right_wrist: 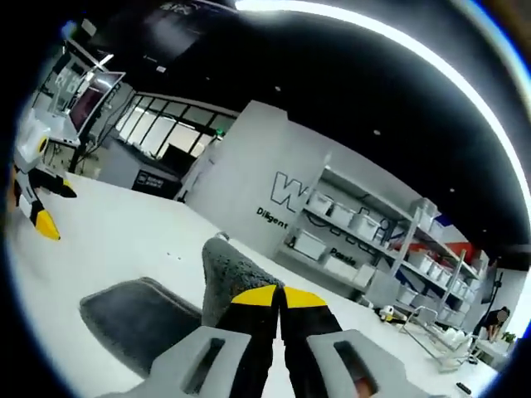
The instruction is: Open the folded towel by lifting each exposed corner and separating the folded layers until the towel lies flat within the target outline without major curled edges
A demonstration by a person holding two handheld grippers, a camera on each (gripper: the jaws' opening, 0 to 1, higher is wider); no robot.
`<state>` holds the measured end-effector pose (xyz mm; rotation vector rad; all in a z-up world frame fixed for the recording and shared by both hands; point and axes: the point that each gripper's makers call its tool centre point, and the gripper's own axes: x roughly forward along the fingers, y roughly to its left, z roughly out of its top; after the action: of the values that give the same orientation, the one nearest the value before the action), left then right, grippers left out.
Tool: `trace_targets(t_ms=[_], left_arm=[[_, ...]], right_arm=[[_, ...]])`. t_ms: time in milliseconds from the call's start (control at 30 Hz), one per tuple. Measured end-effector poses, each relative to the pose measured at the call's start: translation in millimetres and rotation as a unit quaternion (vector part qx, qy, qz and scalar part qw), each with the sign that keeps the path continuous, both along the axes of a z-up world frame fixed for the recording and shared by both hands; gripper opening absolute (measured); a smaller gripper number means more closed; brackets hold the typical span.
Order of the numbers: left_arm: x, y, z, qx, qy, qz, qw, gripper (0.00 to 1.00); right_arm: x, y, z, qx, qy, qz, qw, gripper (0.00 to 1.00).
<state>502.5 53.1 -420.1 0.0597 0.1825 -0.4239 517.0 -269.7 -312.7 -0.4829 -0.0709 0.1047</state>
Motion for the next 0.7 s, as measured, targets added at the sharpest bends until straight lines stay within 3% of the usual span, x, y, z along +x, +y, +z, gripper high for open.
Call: trace_targets(t_ms=[100,133,200,533,700], left_arm=[[-0.8,0,-0.6,0.0,0.001,0.0,1.0,0.92],[-1.0,0,-0.9,0.0,0.001,0.0,1.0,0.92],[-0.4,0,-1.8,0.002,0.003,0.0,1.0,0.92],[1.5,2,-2.6,0.006,0.006,0.001,1.0,0.92],[1.7,0,-3.8,0.01,0.008,-0.001,0.9999,0.92]], right_arm=[[-1,-17,-6.5,0.018,-0.008,-0.025,0.9995,0.0],[-3,-25,-4.8,0.015,-0.025,-0.043,0.9986,0.0],[-5,-33,-8.8,0.002,-0.03,-0.052,0.9982,0.0],[1,-80,-31.9,0.042,-0.009,-0.082,0.9957,0.0],[10,-101,-44.3,0.019,0.004,-0.084,0.9963,0.0]])
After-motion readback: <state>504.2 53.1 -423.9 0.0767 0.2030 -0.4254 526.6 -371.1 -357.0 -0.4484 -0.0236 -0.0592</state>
